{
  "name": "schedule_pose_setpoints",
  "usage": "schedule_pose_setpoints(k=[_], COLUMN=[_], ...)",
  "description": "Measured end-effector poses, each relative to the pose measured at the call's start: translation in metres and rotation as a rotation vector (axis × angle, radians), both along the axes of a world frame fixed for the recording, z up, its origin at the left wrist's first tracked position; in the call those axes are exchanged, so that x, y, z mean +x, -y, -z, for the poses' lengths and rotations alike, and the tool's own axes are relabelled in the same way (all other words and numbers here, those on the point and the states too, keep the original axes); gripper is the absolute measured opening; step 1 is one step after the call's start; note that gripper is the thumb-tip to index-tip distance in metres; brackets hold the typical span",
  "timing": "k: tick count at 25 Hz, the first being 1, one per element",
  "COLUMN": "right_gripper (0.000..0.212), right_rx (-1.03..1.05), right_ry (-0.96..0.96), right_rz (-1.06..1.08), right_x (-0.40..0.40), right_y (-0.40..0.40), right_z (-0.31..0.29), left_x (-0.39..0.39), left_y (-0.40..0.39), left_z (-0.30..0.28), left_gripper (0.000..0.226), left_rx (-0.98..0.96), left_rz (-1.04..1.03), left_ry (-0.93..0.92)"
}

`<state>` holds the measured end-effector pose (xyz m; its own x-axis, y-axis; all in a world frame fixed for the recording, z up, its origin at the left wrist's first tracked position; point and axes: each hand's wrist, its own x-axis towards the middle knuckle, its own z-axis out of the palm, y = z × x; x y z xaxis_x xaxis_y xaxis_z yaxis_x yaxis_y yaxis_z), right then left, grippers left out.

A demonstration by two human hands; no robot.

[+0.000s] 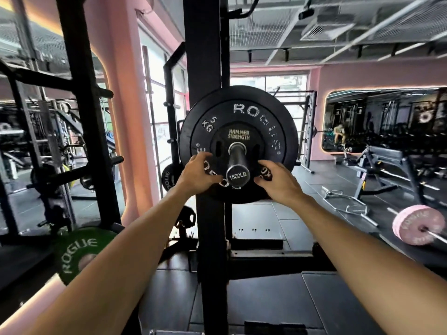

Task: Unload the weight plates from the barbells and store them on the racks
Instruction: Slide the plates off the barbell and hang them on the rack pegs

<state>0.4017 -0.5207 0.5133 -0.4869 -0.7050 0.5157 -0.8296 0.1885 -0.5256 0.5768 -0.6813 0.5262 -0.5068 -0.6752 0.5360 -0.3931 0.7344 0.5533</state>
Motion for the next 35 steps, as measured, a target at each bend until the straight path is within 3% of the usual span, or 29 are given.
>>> schedule_pose_setpoints(k=[8, 14, 20, 26, 32, 35], right_gripper=[0.058, 0.061, 0.041, 0.038, 0.044, 0.036], right_rx=[0.028, 0.061, 0.011, -0.041, -0.04, -0.024], right_ry=[-0.006, 0.072, -0.025, -0.011, -0.003, -0.031], right_rz=[0.126, 0.161, 0.135, 0.14, 0.142, 0.184], right_x=[-0.049, -0.1, -0.118, -0.101, -0.061, -0.034], right_y=[0.06, 0.127, 0.166, 0.156, 0.101, 0.064], right_z=[-0.026, -0.028, -0.022, -0.029, -0.036, -0.036], left_x=[-0.042, -0.096, -0.131, -0.122, -0.073, -0.044], left_y=[0.06, 0.122, 0.15, 0.132, 0.086, 0.053], left_z=[-0.023, -0.029, -0.031, -0.03, -0.028, -0.027], left_gripper=[0.055, 0.057, 0.052, 0.052, 0.05, 0.048], left_rx=[-0.036, -0.036, -0.233, -0.228, -0.142, -0.118], left_rz=[-0.07, -0.102, -0.174, -0.152, -0.099, -0.086], left_ry=[-0.022, 0.01, 0.09, 0.095, 0.117, 0.131])
